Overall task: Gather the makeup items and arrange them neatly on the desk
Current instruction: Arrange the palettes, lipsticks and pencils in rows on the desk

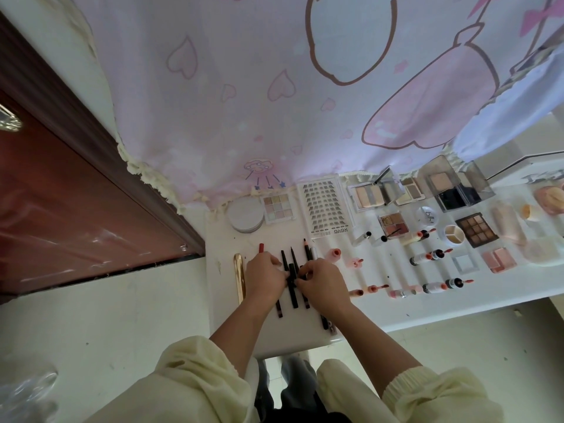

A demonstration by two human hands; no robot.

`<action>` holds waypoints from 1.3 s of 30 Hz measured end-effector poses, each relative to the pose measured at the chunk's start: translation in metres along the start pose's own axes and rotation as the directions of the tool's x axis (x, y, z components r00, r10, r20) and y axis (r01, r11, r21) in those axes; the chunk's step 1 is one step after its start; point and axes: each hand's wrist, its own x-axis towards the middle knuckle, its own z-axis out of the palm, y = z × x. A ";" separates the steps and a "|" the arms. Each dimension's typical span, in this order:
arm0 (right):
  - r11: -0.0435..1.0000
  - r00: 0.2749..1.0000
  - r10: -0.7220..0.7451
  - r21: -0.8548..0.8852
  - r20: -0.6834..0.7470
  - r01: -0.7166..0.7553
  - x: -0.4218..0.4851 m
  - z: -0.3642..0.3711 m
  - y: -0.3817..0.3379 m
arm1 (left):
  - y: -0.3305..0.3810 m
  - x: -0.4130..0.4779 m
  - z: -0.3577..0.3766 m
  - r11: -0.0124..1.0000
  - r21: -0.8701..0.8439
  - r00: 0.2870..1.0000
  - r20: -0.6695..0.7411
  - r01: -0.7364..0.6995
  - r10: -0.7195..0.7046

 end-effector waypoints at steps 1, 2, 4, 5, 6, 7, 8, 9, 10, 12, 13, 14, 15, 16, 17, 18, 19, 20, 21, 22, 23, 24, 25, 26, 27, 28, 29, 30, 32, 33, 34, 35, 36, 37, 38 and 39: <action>1.000 1.000 0.002 -0.006 0.000 -0.002 0.000 0.000 0.000 | 0.000 0.000 -0.001 1.000 -0.015 1.000 0.007 0.004 -0.004; 1.000 1.000 0.003 -0.009 0.001 -0.003 0.000 0.000 0.000 | 0.000 -0.001 -0.001 0.999 -0.030 1.000 0.015 0.012 -0.011; 1.000 1.000 0.003 -0.007 0.006 -0.003 0.000 0.000 0.001 | -0.001 -0.002 -0.001 0.996 -0.083 0.999 0.031 0.019 -0.017; 1.000 1.000 0.004 -0.006 0.006 -0.004 0.000 0.000 0.001 | -0.001 -0.002 -0.003 0.993 -0.114 0.999 0.041 0.027 -0.022; 1.000 1.000 0.005 -0.004 0.001 -0.005 0.000 -0.001 0.001 | 0.000 -0.004 -0.005 0.989 -0.142 0.998 0.048 0.035 -0.029; 1.000 1.000 0.003 0.001 -0.008 -0.003 0.001 -0.001 0.000 | 0.000 -0.006 -0.009 0.985 -0.166 0.998 0.047 0.039 -0.031; 1.000 1.000 -0.002 0.010 -0.019 0.003 0.001 -0.002 0.000 | -0.002 -0.006 -0.012 0.983 -0.182 0.999 0.033 0.031 -0.025; 1.000 1.000 -0.011 0.020 -0.027 0.011 0.001 -0.003 -0.002 | -0.003 -0.006 -0.018 0.981 -0.191 1.000 0.007 0.016 -0.015; 0.999 0.999 -0.023 0.033 -0.031 0.024 0.001 -0.004 -0.005 | -0.006 -0.007 -0.024 0.983 -0.186 1.000 -0.026 0.001 -0.006; 0.996 0.999 -0.031 0.079 -0.010 0.032 0.002 -0.003 -0.009 | -0.010 -0.013 -0.034 0.991 -0.129 0.998 -0.066 -0.023 0.014; 0.994 1.000 -0.023 0.107 0.007 0.023 0.003 -0.002 -0.011 | -0.012 -0.016 -0.037 0.996 -0.082 0.998 -0.062 -0.030 0.025; 0.992 1.000 -0.016 0.126 0.027 0.013 0.005 0.000 -0.014 | -0.014 -0.020 -0.038 0.999 -0.038 0.999 -0.041 -0.034 0.032; 0.990 0.999 -0.011 0.140 0.044 0.005 0.007 0.000 -0.017 | -0.016 -0.024 -0.037 0.999 0.000 0.999 -0.012 -0.033 0.033; 0.989 0.998 -0.006 0.148 0.062 -0.003 0.009 0.001 -0.020 | -0.018 -0.028 -0.034 0.999 0.030 1.000 0.017 -0.026 0.026; 0.988 0.997 -0.005 0.151 0.077 -0.006 0.012 0.001 -0.024 | -0.020 -0.031 -0.031 0.998 0.054 0.999 0.035 -0.014 0.012; 0.989 0.996 -0.005 0.146 0.090 -0.009 0.014 0.001 -0.026 | -0.022 -0.033 -0.027 0.996 0.086 0.999 0.048 -0.006 0.002; 0.991 0.994 -0.006 0.137 0.110 -0.009 0.017 0.002 -0.029 | -0.023 -0.034 -0.023 0.993 0.120 0.999 0.054 -0.003 -0.003; 0.992 0.990 -0.008 0.124 0.142 -0.009 0.019 0.002 -0.033 | -0.024 -0.036 -0.020 0.990 0.144 0.999 0.053 -0.001 -0.007; 0.994 0.985 -0.012 0.110 0.173 -0.008 0.021 0.004 -0.035 | -0.024 -0.037 -0.018 0.987 0.162 0.999 0.054 -0.004 -0.005; 0.995 0.981 -0.011 0.102 0.196 -0.010 0.024 0.005 -0.037 | -0.023 -0.038 -0.017 0.982 0.187 0.998 0.056 -0.015 0.004; 0.996 0.978 -0.009 0.087 0.209 -0.010 0.026 0.007 -0.038 | -0.022 -0.039 -0.016 0.976 0.218 0.998 0.057 -0.024 0.012; 0.997 0.976 0.001 0.076 0.218 -0.018 0.027 0.010 -0.040 | -0.022 -0.039 -0.016 0.967 0.252 0.998 0.056 -0.034 0.020; 0.997 0.976 0.010 0.074 0.218 -0.026 0.029 0.012 -0.041 | -0.022 -0.039 -0.015 0.961 0.274 0.998 0.056 -0.038 0.024; 0.997 0.976 0.026 0.070 0.215 -0.042 0.030 0.014 -0.042 | -0.023 -0.039 -0.014 0.957 0.287 0.998 0.059 -0.043 0.027; 0.996 0.976 0.044 0.070 0.215 -0.060 0.031 0.016 -0.042 | -0.023 -0.038 -0.013 0.955 0.294 0.998 0.062 -0.046 0.029; 0.995 0.974 0.058 0.070 0.217 -0.075 0.032 0.016 -0.043 | -0.025 -0.038 -0.012 0.953 0.299 0.997 0.067 -0.046 0.027; 0.994 0.973 0.068 0.073 0.220 -0.086 0.033 0.017 -0.044 | -0.025 -0.038 -0.012 0.953 0.298 0.997 0.071 -0.047 0.027; 0.992 0.972 0.079 0.075 0.221 -0.098 0.033 0.017 -0.045 | -0.026 -0.038 -0.011 0.953 0.298 0.997 0.074 -0.050 0.029; 0.989 0.973 0.097 0.092 0.210 -0.119 0.035 0.017 -0.046 | -0.026 -0.037 -0.011 0.953 0.297 0.996 0.071 -0.063 0.044; 0.986 0.972 0.109 0.100 0.209 -0.132 0.035 0.018 -0.046 | -0.026 -0.037 -0.010 0.951 0.300 0.996 0.070 -0.070 0.051; 0.984 0.970 0.116 0.106 0.213 -0.141 0.035 0.018 -0.047 | -0.026 -0.037 -0.010 0.950 0.305 0.996 0.071 -0.075 0.056; 0.983 0.968 0.118 0.111 0.220 -0.145 0.035 0.017 -0.047 | -0.025 -0.038 -0.011 0.948 0.309 0.996 0.074 -0.077 0.057; 0.980 0.965 0.125 0.125 0.231 -0.157 0.036 0.017 -0.048 | -0.026 -0.037 -0.011 0.946 0.314 0.995 0.078 -0.081 0.059; 0.974 0.962 0.129 0.150 0.239 -0.168 0.036 0.014 -0.049 | -0.026 -0.037 -0.011 0.943 0.322 0.995 0.080 -0.084 0.061; 0.968 0.960 0.131 0.176 0.247 -0.177 0.037 0.012 -0.050 | -0.026 -0.037 -0.012 0.939 0.334 0.995 0.077 -0.087 0.065; 0.963 0.958 0.130 0.199 0.256 -0.184 0.038 0.008 -0.051 | -0.026 -0.038 -0.014 0.932 0.350 0.995 0.074 -0.091 0.070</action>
